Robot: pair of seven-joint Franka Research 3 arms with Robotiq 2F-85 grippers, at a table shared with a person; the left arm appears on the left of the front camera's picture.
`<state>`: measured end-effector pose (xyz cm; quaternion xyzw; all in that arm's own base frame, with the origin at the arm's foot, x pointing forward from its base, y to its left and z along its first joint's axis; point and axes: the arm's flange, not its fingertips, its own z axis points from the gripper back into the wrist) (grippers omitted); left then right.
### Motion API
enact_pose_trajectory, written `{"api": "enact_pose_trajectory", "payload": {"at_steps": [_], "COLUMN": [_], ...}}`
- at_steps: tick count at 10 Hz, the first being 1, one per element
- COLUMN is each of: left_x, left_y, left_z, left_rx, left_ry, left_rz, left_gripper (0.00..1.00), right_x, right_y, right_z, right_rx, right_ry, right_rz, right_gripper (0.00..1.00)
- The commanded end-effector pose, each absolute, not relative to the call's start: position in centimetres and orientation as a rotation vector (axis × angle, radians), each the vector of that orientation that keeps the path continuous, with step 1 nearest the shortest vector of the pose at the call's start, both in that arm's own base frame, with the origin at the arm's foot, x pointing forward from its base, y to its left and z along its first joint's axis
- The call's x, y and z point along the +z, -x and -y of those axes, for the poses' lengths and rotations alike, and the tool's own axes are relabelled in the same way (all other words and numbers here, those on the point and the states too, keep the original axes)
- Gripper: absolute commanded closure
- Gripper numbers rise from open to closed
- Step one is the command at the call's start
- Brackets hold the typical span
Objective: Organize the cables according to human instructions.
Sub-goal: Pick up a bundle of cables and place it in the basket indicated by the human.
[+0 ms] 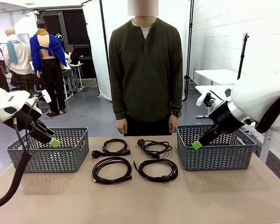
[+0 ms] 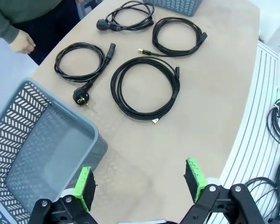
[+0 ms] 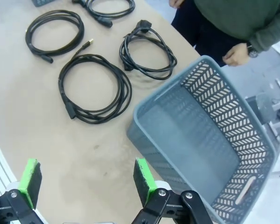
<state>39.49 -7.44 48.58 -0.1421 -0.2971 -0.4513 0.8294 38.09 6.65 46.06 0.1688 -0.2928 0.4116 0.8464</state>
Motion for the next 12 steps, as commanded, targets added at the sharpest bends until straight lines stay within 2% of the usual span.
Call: {"api": "enact_pose_trajectory", "payload": {"at_steps": [1,12], "left_x": [47.98,48.50], "left_y": [-39.76,-39.53], "left_z": [6.19,6.93], "left_rx": [-0.953,-0.949], "left_ry": [0.364,0.323], "left_rz": [0.650,0.640], "left_gripper": [0.00,0.00], "right_x": [45.56,46.04], "right_y": [-38.61,-38.12], "right_z": [-6.33,-6.49], "right_rx": [0.896,0.870], "right_ry": [-0.367,-0.359], "right_rz": [0.637,0.619], "right_gripper": [0.00,0.00]}}
